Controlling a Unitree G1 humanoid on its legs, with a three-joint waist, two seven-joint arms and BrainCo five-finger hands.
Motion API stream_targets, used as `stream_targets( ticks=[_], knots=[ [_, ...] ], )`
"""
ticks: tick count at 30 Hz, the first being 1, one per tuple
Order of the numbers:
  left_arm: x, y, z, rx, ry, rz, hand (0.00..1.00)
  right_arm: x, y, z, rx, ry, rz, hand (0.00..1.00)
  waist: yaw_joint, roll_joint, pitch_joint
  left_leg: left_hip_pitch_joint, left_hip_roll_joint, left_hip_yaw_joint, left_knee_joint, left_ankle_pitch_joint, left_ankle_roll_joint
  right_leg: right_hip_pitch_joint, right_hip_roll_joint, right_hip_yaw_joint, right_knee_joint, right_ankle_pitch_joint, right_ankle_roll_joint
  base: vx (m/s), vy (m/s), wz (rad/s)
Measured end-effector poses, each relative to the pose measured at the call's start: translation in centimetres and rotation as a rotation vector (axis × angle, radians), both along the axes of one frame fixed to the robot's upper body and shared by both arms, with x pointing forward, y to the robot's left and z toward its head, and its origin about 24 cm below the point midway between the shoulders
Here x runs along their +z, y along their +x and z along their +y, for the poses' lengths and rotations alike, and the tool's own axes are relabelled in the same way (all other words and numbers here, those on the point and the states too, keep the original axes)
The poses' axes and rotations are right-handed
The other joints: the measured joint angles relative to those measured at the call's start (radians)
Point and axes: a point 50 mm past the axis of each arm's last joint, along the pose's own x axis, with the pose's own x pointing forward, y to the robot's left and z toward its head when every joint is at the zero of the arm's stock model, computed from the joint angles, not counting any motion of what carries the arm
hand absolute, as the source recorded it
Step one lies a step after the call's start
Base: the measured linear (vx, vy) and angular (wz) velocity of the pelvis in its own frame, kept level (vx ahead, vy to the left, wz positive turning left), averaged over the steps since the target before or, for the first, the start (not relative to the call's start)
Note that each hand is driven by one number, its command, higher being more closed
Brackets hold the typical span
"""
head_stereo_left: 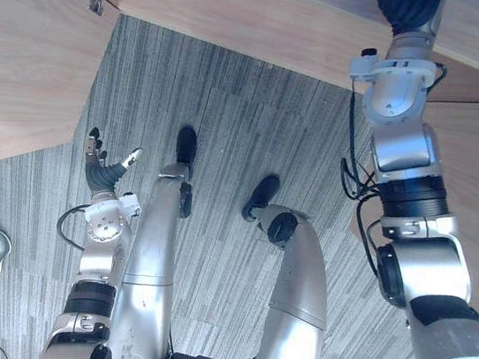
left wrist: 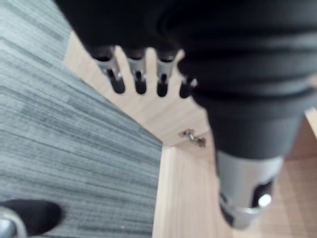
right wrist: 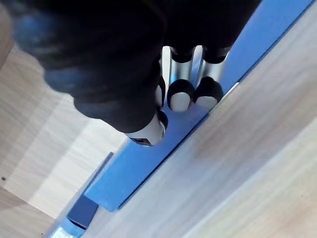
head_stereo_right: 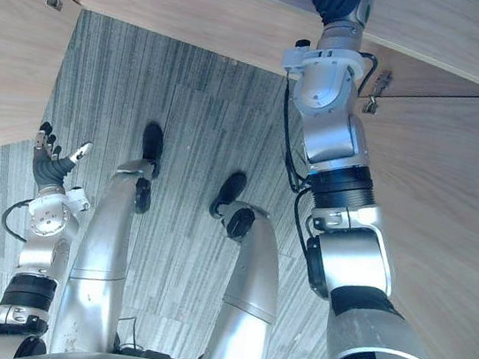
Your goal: Walk over to the cabinet, pick up the folder, carry it to the office cabinet, place the folder inside the office cabinet, then close the office cabinet door
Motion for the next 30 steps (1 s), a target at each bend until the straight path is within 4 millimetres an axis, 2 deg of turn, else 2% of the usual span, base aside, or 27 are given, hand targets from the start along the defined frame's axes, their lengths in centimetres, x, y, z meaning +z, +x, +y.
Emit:
stream_targets(
  ticks=[6, 14, 19, 30],
  knots=[
    [0.5, 0.1, 0.1, 0.011, -0.003, -0.030, 0.00, 1.5, 0.4, -1.0, -0.032, 0.016, 0.001, 1.00, 0.000, 0.000, 0.000, -0.033, 0.000, -0.014, 0.027, -0.005, -0.005, -0.025, -0.002, -0.006, 0.022, -0.007, -0.009, 0.00, 0.001, 0.01],
    [1.3, 0.6, 0.2, 0.006, -0.017, -0.065, 0.00, 2.9, 1.1, -1.6, -0.029, 0.058, 0.017, 1.00, -0.001, 0.000, 0.001, -0.046, -0.001, -0.016, 0.037, -0.008, -0.007, -0.036, -0.005, -0.007, 0.039, -0.019, 0.001, 0.00, 0.000, 0.00],
    [1.7, 0.7, 0.5, 0.007, -0.021, -0.081, 0.00, 5.0, 0.8, -2.5, -0.035, 0.071, -0.007, 1.00, -0.002, 0.002, 0.003, -0.063, -0.003, -0.018, 0.037, -0.004, -0.006, -0.053, -0.009, -0.011, 0.040, -0.013, -0.009, 0.00, 0.003, 0.01],
    [1.8, 0.7, 0.9, 0.010, -0.051, -0.100, 0.00, 6.5, 1.1, -3.8, -0.055, 0.099, 0.009, 1.00, -0.007, 0.002, 0.003, -0.062, -0.019, -0.021, -0.001, 0.017, -0.008, -0.052, -0.022, -0.024, 0.023, -0.015, -0.004, -0.01, 0.014, 0.05]
  ],
)
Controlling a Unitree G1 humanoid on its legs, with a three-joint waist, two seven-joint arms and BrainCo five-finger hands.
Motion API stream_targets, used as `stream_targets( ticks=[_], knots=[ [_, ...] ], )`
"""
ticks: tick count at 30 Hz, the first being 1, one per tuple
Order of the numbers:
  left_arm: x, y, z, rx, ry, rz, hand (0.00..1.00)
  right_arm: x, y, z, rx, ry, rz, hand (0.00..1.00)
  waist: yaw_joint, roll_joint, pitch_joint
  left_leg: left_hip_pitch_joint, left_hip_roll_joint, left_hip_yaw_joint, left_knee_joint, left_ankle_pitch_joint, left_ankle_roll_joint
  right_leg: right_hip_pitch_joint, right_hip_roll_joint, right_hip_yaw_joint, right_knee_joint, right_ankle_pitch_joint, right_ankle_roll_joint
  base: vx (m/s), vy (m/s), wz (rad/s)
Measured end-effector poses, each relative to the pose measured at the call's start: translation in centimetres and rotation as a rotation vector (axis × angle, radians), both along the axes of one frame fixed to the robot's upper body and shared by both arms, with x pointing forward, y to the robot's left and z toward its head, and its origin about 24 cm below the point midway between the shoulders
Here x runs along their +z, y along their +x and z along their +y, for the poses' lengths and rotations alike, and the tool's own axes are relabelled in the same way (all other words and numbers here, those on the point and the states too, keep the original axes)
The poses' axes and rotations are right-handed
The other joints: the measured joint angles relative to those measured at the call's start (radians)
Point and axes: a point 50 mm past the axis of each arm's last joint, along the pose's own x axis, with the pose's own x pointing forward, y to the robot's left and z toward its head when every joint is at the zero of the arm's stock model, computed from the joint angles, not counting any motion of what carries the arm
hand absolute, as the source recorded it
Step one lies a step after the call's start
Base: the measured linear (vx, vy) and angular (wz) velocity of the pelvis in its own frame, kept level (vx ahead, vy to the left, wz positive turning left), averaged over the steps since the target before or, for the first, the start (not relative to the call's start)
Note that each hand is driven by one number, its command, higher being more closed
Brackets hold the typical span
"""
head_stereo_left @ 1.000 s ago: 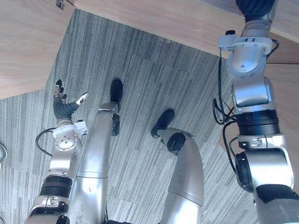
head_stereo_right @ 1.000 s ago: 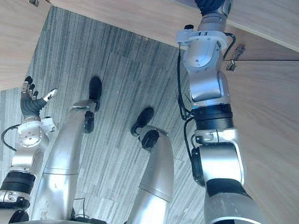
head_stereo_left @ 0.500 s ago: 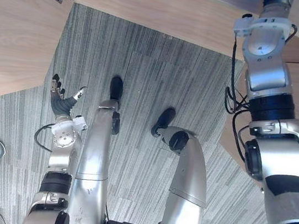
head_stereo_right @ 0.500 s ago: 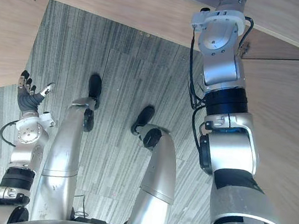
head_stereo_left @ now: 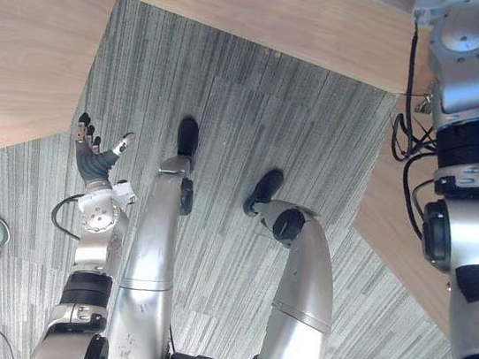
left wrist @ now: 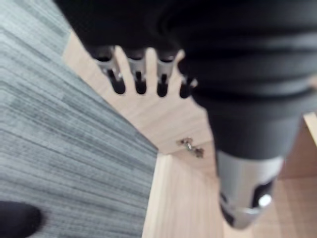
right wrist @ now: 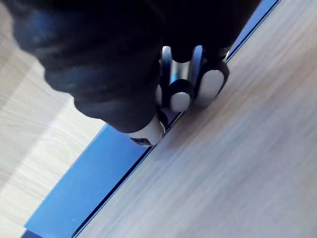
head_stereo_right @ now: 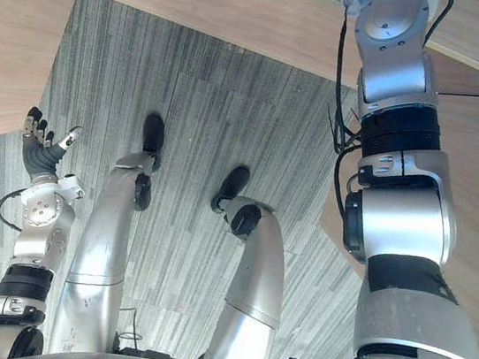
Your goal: Walk over to the cabinet, pick up the folder, carry it to the office cabinet, place the folder inside the office cabinet, then close the office cabinet door
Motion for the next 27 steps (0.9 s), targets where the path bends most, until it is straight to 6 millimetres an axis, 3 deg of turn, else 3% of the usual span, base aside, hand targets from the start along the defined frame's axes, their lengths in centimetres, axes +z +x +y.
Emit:
stream_targets(
  ticks=[11, 15, 17, 21, 25, 27],
  knots=[
    [0.0, 0.0, 0.1, -0.015, -0.010, -0.005, 0.00, -0.1, 0.2, 0.2, 0.015, 0.021, 0.017, 1.00, 0.002, 0.000, 0.000, 0.008, 0.009, 0.000, 0.018, 0.008, -0.001, 0.006, 0.005, 0.002, 0.007, 0.013, -0.013, -0.01, 0.007, -0.02],
    [-0.1, 0.1, -0.2, -0.029, -0.015, -0.002, 0.00, -2.1, -0.2, 2.0, 0.095, 0.005, 0.009, 1.00, -0.002, 0.001, 0.001, 0.043, 0.030, 0.004, 0.042, -0.011, 0.005, 0.047, 0.019, 0.007, 0.013, 0.011, -0.011, -0.03, 0.015, -0.16],
    [-0.1, 0.1, -0.3, -0.039, -0.016, -0.001, 0.00, -3.4, -1.0, 3.6, 0.166, -0.018, -0.016, 1.00, -0.010, 0.001, 0.001, 0.080, 0.036, 0.014, 0.044, -0.028, 0.003, 0.077, 0.024, 0.018, 0.011, 0.004, -0.003, -0.04, 0.020, -0.10],
    [-0.3, 0.1, -0.3, -0.040, -0.015, 0.013, 0.00, -5.4, -2.7, 4.8, 0.226, -0.072, -0.056, 1.00, -0.015, 0.000, 0.000, 0.140, 0.042, 0.032, 0.031, -0.027, 0.004, 0.126, 0.030, 0.029, -0.003, 0.007, -0.002, -0.02, 0.011, -0.05],
    [-0.8, 0.2, -0.6, -0.066, -0.002, 0.046, 0.00, -8.9, -4.8, 5.3, 0.283, -0.102, -0.061, 1.00, -0.022, -0.001, -0.001, 0.230, 0.048, 0.039, -0.002, -0.030, 0.005, 0.221, 0.041, 0.022, -0.052, 0.013, -0.004, 0.03, 0.005, -0.01],
    [-1.8, 0.1, -0.6, -0.076, 0.025, 0.104, 0.00, -12.7, -6.8, 5.4, 0.336, -0.108, -0.018, 1.00, -0.027, -0.003, -0.003, 0.340, 0.047, 0.053, -0.041, -0.039, 0.009, 0.333, 0.045, 0.020, -0.106, 0.019, -0.001, 0.10, 0.025, 0.00]
  ],
)
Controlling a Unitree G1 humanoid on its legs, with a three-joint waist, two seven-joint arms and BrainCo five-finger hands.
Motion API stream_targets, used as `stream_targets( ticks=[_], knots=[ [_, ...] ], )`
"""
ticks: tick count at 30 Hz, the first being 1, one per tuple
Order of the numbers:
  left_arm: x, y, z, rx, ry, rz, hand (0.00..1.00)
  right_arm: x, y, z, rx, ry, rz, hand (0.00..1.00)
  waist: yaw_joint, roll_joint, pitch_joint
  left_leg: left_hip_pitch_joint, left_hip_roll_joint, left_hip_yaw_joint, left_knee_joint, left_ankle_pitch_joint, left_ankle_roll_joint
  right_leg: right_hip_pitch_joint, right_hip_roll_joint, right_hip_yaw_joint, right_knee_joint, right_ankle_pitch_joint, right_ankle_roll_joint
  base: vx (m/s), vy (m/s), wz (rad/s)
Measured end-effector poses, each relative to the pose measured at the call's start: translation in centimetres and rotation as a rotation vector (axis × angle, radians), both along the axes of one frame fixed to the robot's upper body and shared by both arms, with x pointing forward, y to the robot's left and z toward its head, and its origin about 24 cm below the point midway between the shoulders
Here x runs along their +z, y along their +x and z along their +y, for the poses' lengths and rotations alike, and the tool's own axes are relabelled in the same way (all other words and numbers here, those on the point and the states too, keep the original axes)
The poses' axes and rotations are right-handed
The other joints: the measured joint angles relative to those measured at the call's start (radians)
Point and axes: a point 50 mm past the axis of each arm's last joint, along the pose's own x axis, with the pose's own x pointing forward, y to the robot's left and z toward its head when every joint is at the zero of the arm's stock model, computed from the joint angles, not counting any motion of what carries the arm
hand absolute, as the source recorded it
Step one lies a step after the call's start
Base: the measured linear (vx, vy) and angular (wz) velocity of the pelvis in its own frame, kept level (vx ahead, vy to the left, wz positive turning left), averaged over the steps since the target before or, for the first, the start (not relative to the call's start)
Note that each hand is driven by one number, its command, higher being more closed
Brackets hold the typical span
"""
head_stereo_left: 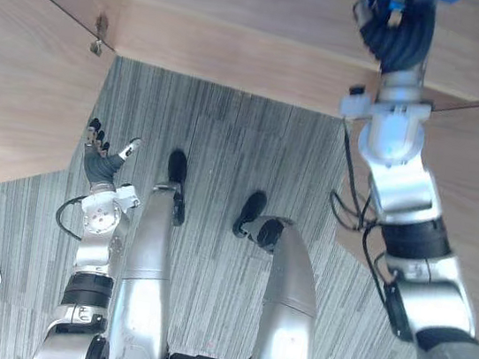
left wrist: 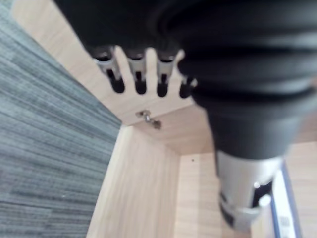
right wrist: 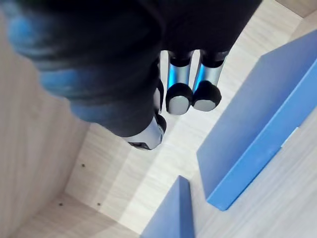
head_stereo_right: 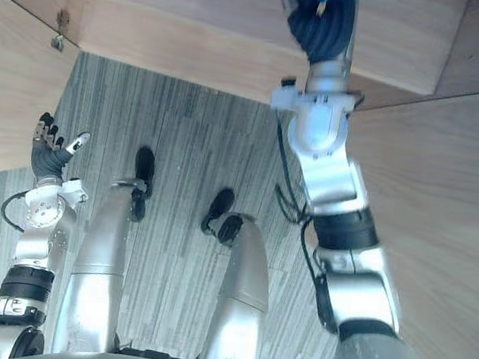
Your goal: Walk over to the cabinet, pick up the folder, carry it to the office cabinet, place the folder inside the office cabinet, then close the office cabinet door
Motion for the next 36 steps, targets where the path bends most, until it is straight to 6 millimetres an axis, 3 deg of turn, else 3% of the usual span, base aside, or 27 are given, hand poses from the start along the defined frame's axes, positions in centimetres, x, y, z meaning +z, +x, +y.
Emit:
stream_targets(
  ticks=[4, 7, 11, 15, 17, 20, 23, 28, 29, 36],
  knots=[
    [-2.8, -1.3, -0.2, -0.023, 0.029, 0.119, 0.00, -5.9, -2.2, 0.5, 0.087, 0.040, 0.158, 1.00, -0.020, -0.005, -0.059, 0.150, -0.005, 0.014, -0.070, -0.014, 0.002, 0.160, 0.010, -0.005, -0.103, 0.012, 0.021, 0.10, 0.028, 0.01],
    [-6.2, -3.5, -0.4, -0.049, 0.017, 0.256, 0.00, -11.0, -4.1, 1.0, 0.146, 0.055, 0.347, 1.00, -0.030, -0.020, -0.111, 0.315, -0.013, 0.040, -0.143, -0.024, 0.005, 0.322, 0.016, -0.001, -0.201, 0.023, 0.039, 0.16, 0.012, -0.02],
    [-9.6, -6.0, -1.0, -0.083, 0.008, 0.404, 0.00, -15.7, -6.4, 1.4, 0.158, 0.069, 0.538, 1.00, -0.038, -0.027, -0.177, 0.457, -0.015, 0.063, -0.217, -0.031, 0.005, 0.463, 0.029, 0.004, -0.299, 0.039, 0.053, 0.12, 0.016, -0.07],
    [-12.7, -8.3, -1.5, -0.126, 0.011, 0.566, 0.00, -21.7, -8.2, 1.8, 0.128, 0.106, 0.801, 1.00, -0.050, -0.033, -0.223, 0.597, -0.019, 0.091, -0.311, -0.024, 0.001, 0.587, 0.040, 0.016, -0.396, 0.066, 0.063, 0.08, 0.016, -0.14],
    [-14.1, -9.6, -1.9, -0.156, 0.035, 0.647, 0.00, -26.0, -9.3, 1.7, 0.078, 0.090, 0.990, 1.00, -0.059, -0.032, -0.268, 0.666, -0.024, 0.101, -0.384, -0.002, -0.005, 0.648, 0.054, 0.023, -0.478, 0.098, 0.066, 0.06, 0.012, -0.13],
    [-15.6, -10.8, -2.1, -0.182, 0.047, 0.735, 0.00, -30.6, -10.3, 0.8, -0.014, 0.113, 1.195, 1.00, -0.071, -0.025, -0.299, 0.761, -0.031, 0.117, -0.513, 0.054, -0.011, 0.734, 0.078, 0.035, -0.618, 0.165, 0.069, 0.08, 0.019, -0.15],
    [-16.5, -11.8, -2.1, -0.199, 0.054, 0.795, 0.00, -33.5, -11.2, -0.8, -0.108, 0.142, 1.336, 1.00, -0.085, -0.008, -0.311, 0.852, -0.045, 0.137, -0.648, 0.116, -0.010, 0.811, 0.094, 0.044, -0.743, 0.229, 0.075, 0.04, 0.030, -0.13],
    [-17.7, -13.5, -2.1, -0.212, 0.070, 0.874, 0.00, -37.2, -13.3, -2.9, -0.255, 0.221, 1.521, 1.00, -0.089, 0.016, -0.353, 0.967, -0.061, 0.174, -0.778, 0.166, -0.009, 0.905, 0.109, 0.073, -0.875, 0.296, 0.083, 0.01, 0.040, -0.19],
    [-17.8, -13.7, -2.1, -0.214, 0.073, 0.882, 0.00, -37.4, -13.3, -3.0, -0.265, 0.238, 1.531, 0.00, -0.089, 0.018, -0.354, 0.977, -0.063, 0.176, -0.787, 0.168, -0.010, 0.914, 0.110, 0.077, -0.885, 0.301, 0.083, -0.01, 0.032, -0.13],
    [-19.4, -16.1, -2.1, -0.214, 0.051, 1.001, 0.00, -39.9, -16.0, -4.3, -0.394, 0.333, 1.683, 0.00, -0.092, 0.022, -0.378, 1.048, -0.079, 0.199, -0.856, 0.188, -0.017, 0.961, 0.114, 0.109, -0.947, 0.338, 0.090, -0.02, 0.028, -0.13]
  ],
)
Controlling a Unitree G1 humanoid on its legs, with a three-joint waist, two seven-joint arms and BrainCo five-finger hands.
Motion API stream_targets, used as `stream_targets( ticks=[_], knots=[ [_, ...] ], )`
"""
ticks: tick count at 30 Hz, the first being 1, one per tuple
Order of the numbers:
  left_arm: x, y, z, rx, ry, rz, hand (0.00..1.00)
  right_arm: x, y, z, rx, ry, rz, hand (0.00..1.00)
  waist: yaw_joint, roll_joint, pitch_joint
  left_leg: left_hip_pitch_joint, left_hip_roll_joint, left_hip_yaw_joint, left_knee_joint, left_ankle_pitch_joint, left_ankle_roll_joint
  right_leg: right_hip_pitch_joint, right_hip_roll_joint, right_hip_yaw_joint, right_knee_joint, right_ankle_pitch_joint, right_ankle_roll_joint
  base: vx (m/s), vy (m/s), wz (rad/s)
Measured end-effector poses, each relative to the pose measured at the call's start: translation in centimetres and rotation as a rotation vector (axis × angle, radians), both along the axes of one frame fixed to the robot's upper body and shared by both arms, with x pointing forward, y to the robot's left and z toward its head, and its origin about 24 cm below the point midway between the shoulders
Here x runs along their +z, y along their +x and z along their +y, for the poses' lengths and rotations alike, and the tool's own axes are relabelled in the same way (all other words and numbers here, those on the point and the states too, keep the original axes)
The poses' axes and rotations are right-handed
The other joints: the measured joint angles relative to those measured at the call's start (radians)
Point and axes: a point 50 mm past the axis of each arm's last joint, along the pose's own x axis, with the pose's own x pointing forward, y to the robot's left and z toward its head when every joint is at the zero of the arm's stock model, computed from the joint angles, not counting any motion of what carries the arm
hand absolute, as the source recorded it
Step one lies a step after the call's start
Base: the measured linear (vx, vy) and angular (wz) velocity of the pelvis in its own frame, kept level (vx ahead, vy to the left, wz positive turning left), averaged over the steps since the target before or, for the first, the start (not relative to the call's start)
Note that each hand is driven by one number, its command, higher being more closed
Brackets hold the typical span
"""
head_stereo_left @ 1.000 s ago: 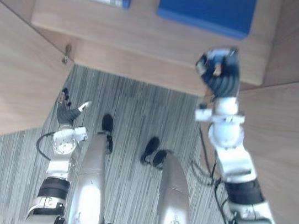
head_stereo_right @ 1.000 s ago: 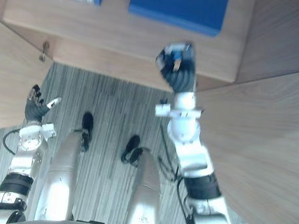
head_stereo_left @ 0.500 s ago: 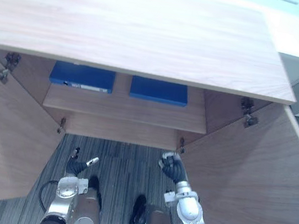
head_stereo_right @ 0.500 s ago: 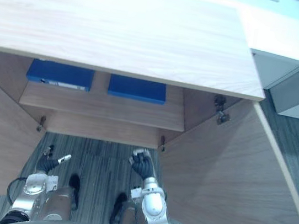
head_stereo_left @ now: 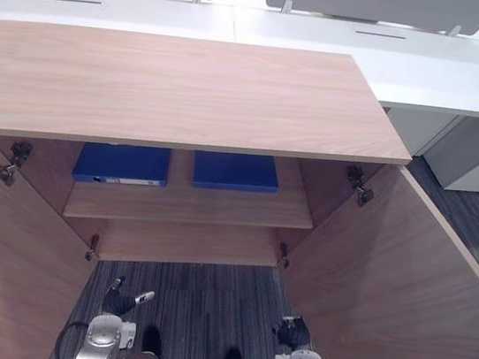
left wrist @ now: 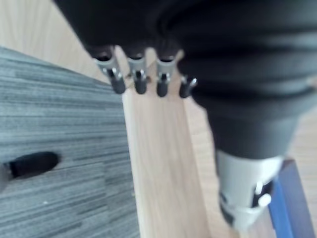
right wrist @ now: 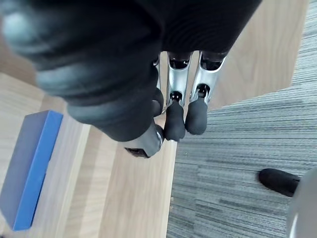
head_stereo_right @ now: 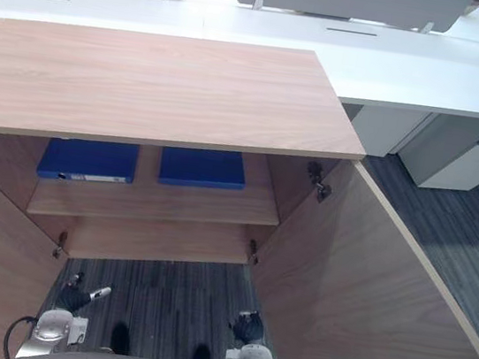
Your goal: Walk over to the cabinet, pick up the folder, carry it to the office cabinet, place the folder inside the office cabinet, then close the office cabinet door
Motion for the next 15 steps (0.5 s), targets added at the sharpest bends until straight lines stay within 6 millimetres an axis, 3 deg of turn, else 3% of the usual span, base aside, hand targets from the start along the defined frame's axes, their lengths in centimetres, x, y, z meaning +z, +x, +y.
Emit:
stream_targets(
  ticks=[9, 12, 15],
  knots=[
    [-1.2, -2.8, 0.1, 0.008, 0.004, 0.114, 0.00, -0.9, -1.9, -0.9, -0.165, 0.019, 0.059, 0.00, -0.017, -0.001, -0.001, 0.067, -0.013, 0.015, -0.007, -0.022, 0.006, 0.054, -0.005, 0.051, -0.018, 0.006, 0.004, -0.01, 0.022, -0.14],
    [-1.3, -3.1, 0.1, 0.014, 0.004, 0.122, 0.00, -0.6, -2.1, -2.0, -0.250, 0.016, 0.042, 0.00, -0.020, 0.000, -0.001, 0.076, -0.013, 0.028, -0.007, -0.030, 0.003, 0.049, -0.002, 0.084, -0.018, 0.006, 0.004, 0.00, 0.016, -0.27],
    [-1.3, -3.3, 0.3, 0.024, 0.006, 0.126, 0.00, 1.3, -2.2, -4.4, -0.378, -0.027, -0.065, 0.00, -0.030, 0.003, -0.002, 0.083, -0.013, 0.033, -0.007, -0.039, 0.001, 0.045, 0.001, 0.107, -0.018, 0.006, 0.004, 0.03, 0.006, -0.24]
  ],
)
